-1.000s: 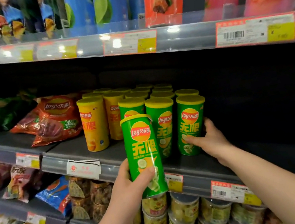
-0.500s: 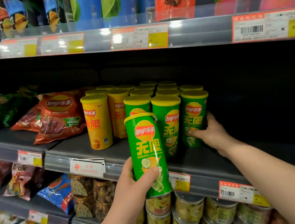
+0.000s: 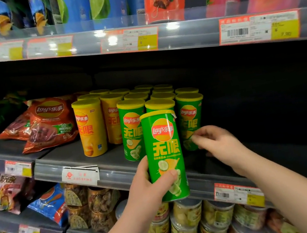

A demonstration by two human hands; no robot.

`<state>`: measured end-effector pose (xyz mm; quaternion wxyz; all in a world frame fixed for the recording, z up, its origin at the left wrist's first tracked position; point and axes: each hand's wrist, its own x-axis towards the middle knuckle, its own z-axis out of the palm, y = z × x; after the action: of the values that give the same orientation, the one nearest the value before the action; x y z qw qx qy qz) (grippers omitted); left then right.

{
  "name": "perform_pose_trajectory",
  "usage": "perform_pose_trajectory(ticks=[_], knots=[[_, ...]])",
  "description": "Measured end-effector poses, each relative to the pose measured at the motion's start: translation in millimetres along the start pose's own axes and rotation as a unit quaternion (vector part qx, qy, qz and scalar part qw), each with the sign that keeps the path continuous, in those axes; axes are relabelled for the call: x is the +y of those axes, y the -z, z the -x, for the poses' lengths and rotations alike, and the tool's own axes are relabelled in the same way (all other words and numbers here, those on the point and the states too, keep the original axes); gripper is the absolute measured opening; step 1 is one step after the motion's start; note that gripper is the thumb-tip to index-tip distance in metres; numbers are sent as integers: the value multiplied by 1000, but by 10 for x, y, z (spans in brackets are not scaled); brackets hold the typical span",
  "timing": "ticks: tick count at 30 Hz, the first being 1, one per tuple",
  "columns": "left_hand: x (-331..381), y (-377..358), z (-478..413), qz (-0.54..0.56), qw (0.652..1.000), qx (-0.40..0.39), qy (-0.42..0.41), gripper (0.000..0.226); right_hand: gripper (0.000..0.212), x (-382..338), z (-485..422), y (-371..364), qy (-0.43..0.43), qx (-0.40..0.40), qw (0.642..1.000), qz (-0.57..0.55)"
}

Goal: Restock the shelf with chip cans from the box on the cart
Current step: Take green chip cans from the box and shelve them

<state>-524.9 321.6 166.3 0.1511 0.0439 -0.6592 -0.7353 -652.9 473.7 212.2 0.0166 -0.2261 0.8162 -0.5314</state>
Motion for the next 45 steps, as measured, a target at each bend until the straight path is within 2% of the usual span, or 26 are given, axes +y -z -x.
perform_pose_trajectory(ticks=[3, 5, 7, 9, 11, 13, 15, 18, 21, 24, 28, 33, 45], knots=[[4, -143, -26, -25, 1000, -11, -13, 54, 5, -75, 187, 18, 4, -108, 993, -40], [11, -234, -52, -65, 997, -15, -33, 52, 23, -78, 269, 25, 2, -147, 987, -66], [35, -318, -72, -93, 994, -28, -41, 49, 43, -66, 319, 59, 4, -143, 986, -80], [79, -377, -98, -124, 990, -41, -49, 42, 50, -72, 342, 120, 11, -116, 989, -90], [100, -397, -140, -205, 976, -27, -66, 54, 52, -69, 325, 170, 19, -81, 993, -87], [57, -338, -206, -314, 945, 1, -87, 73, 49, -56, 278, 195, 22, -41, 996, -80], [-10, -246, -253, -428, 894, 34, -131, 77, 49, -49, 220, 202, 23, -2, 998, -66], [-185, -82, -322, -570, 790, 66, -215, 50, 64, -17, 131, 163, 0, 28, 999, -27], [-349, 54, -366, -614, 751, 51, -235, 30, 72, 56, 57, 72, -31, 17, 999, -18], [-439, 121, -379, -620, 737, 49, -266, 26, 73, 99, 28, 4, -38, 16, 999, -4], [-452, 109, -385, -610, 742, 57, -274, 23, 83, 152, 17, -39, -52, 12, 996, 77], [-484, 122, -397, -605, 741, 67, -283, 22, 74, 173, -61, -64, -70, 14, 993, 92], [-469, 135, -392, -608, 738, 51, -288, 24, 71, 163, -146, -87, -94, 16, 989, 112]])
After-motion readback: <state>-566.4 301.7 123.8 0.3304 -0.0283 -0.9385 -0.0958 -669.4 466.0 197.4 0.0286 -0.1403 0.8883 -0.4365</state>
